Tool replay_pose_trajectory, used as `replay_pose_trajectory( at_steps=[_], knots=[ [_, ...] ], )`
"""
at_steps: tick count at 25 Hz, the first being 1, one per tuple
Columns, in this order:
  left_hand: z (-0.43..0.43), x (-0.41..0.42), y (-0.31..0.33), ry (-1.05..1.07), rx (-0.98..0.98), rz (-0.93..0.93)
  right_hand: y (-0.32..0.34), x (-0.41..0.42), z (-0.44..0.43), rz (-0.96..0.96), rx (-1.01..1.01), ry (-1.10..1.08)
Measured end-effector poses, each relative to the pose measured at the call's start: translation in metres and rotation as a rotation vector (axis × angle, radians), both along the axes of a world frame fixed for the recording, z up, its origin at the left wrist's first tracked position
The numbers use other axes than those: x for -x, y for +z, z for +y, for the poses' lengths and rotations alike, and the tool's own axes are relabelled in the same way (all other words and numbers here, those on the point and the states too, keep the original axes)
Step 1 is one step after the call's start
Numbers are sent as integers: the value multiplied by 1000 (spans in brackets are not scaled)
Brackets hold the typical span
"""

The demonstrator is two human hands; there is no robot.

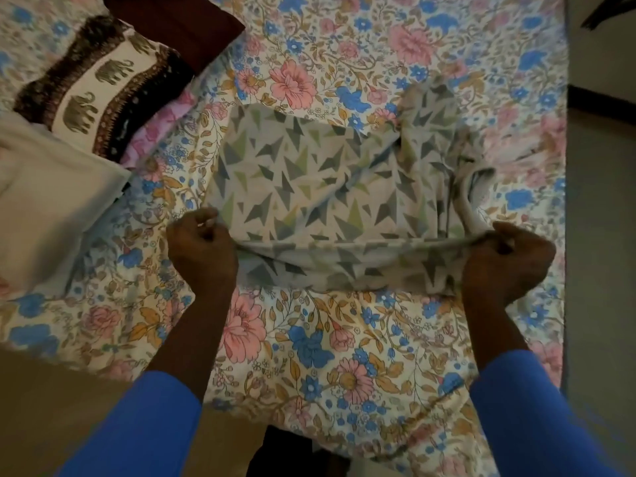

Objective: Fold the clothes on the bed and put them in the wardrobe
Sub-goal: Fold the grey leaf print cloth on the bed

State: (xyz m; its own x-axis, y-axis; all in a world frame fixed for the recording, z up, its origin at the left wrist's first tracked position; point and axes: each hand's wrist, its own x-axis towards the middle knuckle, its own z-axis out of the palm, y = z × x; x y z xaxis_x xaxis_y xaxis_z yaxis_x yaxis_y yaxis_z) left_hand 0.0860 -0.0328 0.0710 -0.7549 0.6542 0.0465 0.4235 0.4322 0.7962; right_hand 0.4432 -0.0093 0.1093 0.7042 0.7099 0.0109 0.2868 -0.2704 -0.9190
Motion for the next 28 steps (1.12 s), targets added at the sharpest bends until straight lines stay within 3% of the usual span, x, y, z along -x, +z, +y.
replay_pose_trajectory(
  at_steps=[2,5,8,10,14,16,18,20,23,24,25,28],
  knots=[
    [28,9,-15,-76,38,15,-20,5,35,-94,65,16],
    [24,13,-39,56,137,39,-58,51,51,-589,348,248],
    [-9,17,-63,288,337,-130,-99,113,6,-711,384,617],
    [-26,29,-81,310,358,-164,-130,144,-14,-770,471,802],
    [-31,56,-92,5,309,-33,-161,162,-29,-849,513,854],
    [-36,67,-92,-31,243,68,-162,165,-32,-862,495,851],
    [-38,72,-91,129,186,22,-157,172,-30,-851,510,805],
    [-36,72,-96,274,253,-173,-147,191,-23,-824,452,765],
    [-18,69,-97,515,113,-758,-135,233,-4,-737,214,898],
    [-14,70,-91,592,21,-873,-135,249,3,-694,176,961],
    [-11,73,-85,651,-58,-879,-135,264,9,-672,175,1018],
    [-14,78,-69,746,-222,-665,-138,291,18,-761,229,1093]
  ],
)
